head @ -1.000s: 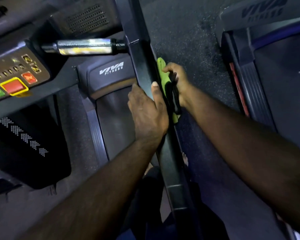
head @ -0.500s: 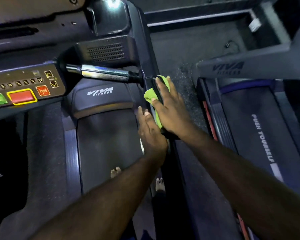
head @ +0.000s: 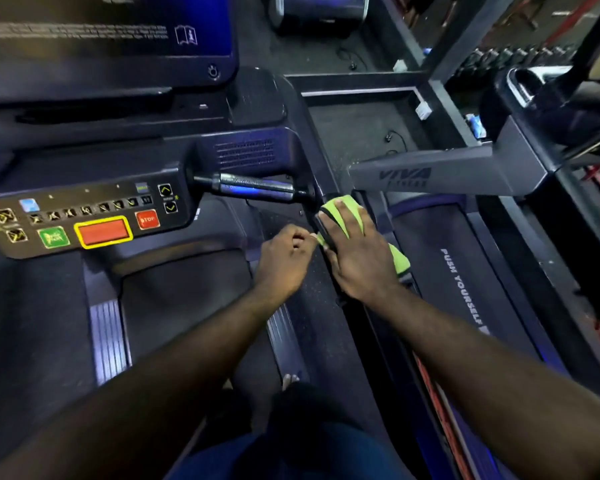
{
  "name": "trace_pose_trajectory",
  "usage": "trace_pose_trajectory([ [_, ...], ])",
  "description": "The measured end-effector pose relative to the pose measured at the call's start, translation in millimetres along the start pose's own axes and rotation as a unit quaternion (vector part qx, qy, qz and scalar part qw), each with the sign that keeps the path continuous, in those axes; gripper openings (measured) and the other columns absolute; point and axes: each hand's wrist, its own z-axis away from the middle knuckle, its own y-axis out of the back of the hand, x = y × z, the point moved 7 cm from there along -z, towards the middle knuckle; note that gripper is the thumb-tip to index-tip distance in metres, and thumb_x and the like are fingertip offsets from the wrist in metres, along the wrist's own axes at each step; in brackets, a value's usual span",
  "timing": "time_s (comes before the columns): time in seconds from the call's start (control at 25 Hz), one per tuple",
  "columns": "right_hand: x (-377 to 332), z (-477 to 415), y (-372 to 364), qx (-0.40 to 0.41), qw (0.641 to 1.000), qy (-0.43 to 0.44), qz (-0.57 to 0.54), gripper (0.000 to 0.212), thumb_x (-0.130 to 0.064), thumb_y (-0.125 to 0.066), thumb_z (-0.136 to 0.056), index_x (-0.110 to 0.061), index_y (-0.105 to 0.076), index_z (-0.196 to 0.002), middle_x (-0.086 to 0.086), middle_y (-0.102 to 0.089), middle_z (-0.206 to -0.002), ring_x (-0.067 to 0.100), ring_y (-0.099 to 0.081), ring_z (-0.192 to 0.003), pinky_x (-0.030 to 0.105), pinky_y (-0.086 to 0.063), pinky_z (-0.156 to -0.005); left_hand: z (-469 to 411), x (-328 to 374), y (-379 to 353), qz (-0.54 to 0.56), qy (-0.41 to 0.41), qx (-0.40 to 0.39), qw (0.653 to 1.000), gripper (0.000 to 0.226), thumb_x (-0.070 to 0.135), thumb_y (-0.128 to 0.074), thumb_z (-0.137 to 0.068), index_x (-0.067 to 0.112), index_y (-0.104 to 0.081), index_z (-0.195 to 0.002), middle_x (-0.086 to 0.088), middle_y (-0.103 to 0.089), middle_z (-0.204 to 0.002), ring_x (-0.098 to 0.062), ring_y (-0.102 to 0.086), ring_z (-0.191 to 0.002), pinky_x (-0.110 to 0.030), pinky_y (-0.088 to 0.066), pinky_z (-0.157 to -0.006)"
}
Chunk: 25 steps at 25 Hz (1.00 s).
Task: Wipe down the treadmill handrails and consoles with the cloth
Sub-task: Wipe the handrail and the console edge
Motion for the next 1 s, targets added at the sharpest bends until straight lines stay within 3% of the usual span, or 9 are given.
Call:
trace_pose_trajectory([
  [0.08, -1.3, -32.3, 0.2, -0.024, 1.000, -0.001, -0.003, 0.066, -0.047, -0.047, -0.105, -0.033, -0.024, -0.165, 0.004, -0.013, -0.175, 0.043, -0.021, -0.156, 0.058, -0.048, -0.109, 0.6, 8.0, 4.5, -0.032, -0.028, -0.024, 0.999, 0.014, 0.032, -0.067, -0.099, 0.020, -0.072, -0.102, 0.011, -0.070, -0.088, 0.009, -0.060, -0.077, 0.000, -0.037, -0.064],
  [0.24, 3.8, -38.4, -7.7, -0.011, 1.000, -0.014, -0.021, 0.067, -0.048, -0.042, -0.107, -0.034, -0.014, -0.167, 0.003, -0.008, -0.176, 0.038, -0.018, -0.159, 0.056, -0.039, -0.119, -13.6, 22.5, 18.5, -0.069, -0.089, -0.032, 0.993, 0.012, 0.026, -0.067, -0.099, 0.016, -0.072, -0.104, 0.007, -0.070, -0.090, 0.009, -0.058, -0.076, 0.000, -0.037, -0.067],
  [0.36, 9.4, -40.5, -10.1, 0.004, 0.999, -0.001, -0.033, 0.067, -0.046, -0.042, -0.107, -0.034, -0.016, -0.167, 0.002, -0.011, -0.175, 0.035, -0.021, -0.158, 0.054, -0.042, -0.118, -30.6, 32.1, 26.5, -0.117, -0.112, -0.048, 0.986, 0.011, 0.022, -0.066, -0.099, 0.015, -0.073, -0.104, 0.008, -0.069, -0.091, 0.009, -0.057, -0.076, 0.000, -0.037, -0.069],
  [0.44, 13.3, -70.0, -5.1, 0.033, 0.998, -0.015, -0.055, 0.064, -0.045, -0.045, -0.107, -0.031, -0.024, -0.165, 0.005, -0.019, -0.173, 0.036, -0.027, -0.155, 0.052, -0.041, -0.119, -45.0, 36.3, 32.8, -0.145, -0.119, -0.047, 0.981, 0.009, 0.020, -0.066, -0.098, 0.015, -0.072, -0.102, 0.007, -0.071, -0.093, 0.003, -0.059, -0.076, -0.005, -0.040, -0.072],
  [0.52, 12.6, -109.7, 0.6, 0.058, 0.996, -0.025, -0.065, 0.060, -0.043, -0.047, -0.107, -0.026, -0.032, -0.163, 0.008, -0.027, -0.171, 0.036, -0.033, -0.150, 0.049, -0.037, -0.122, -65.8, 37.1, 37.8, -0.170, -0.112, -0.032, 0.978, 0.008, 0.020, -0.066, -0.098, 0.017, -0.072, -0.101, 0.005, -0.072, -0.095, -0.006, -0.062, -0.082, -0.020, -0.045, -0.078],
  [0.64, 10.8, -139.3, 2.2, 0.059, 0.995, -0.021, -0.076, 0.063, -0.043, -0.045, -0.106, -0.028, -0.027, -0.165, 0.007, -0.023, -0.171, 0.039, -0.031, -0.151, 0.053, -0.046, -0.112, -92.1, 42.4, 37.8, -0.219, -0.110, -0.039, 0.969, 0.008, 0.016, -0.066, -0.097, 0.018, -0.072, -0.101, 0.005, -0.072, -0.093, -0.007, -0.061, -0.075, -0.022, -0.045, -0.076],
  [0.76, 9.4, -105.3, -1.2, 0.077, 0.994, -0.023, -0.074, 0.066, -0.042, -0.046, -0.105, -0.033, -0.023, -0.166, 0.003, -0.020, -0.174, 0.038, -0.028, -0.154, 0.052, -0.047, -0.108, -89.6, 52.3, 47.2, -0.225, -0.154, -0.033, 0.962, 0.008, 0.014, -0.066, -0.097, 0.015, -0.073, -0.095, 0.006, -0.073, -0.087, -0.007, -0.062, -0.076, -0.020, -0.047, -0.074],
  [0.88, 9.4, -91.7, -4.6, 0.080, 0.994, -0.004, -0.075, 0.061, -0.041, -0.044, -0.105, -0.033, -0.029, -0.164, 0.002, -0.022, -0.174, 0.040, -0.028, -0.154, 0.052, -0.048, -0.104, -71.4, 53.2, 60.8, -0.255, -0.183, -0.040, 0.949, 0.011, 0.020, -0.067, -0.096, 0.017, -0.072, -0.087, 0.008, -0.070, -0.078, -0.010, -0.062, -0.074, -0.021, -0.047, -0.070],
  [1.0, 7.2, -134.1, 1.0, 0.060, 0.996, -0.011, -0.068, 0.060, -0.039, -0.043, -0.102, -0.032, -0.033, -0.161, 0.002, -0.025, -0.172, 0.040, -0.029, -0.153, 0.054, -0.047, -0.105, -68.6, 47.4, 75.0, -0.280, -0.178, -0.039, 0.943, 0.014, 0.031, -0.066, -0.095, 0.020, -0.071, -0.087, 0.009, -0.069, -0.077, -0.008, -0.062, -0.070, -0.029, -0.052, -0.070],
])
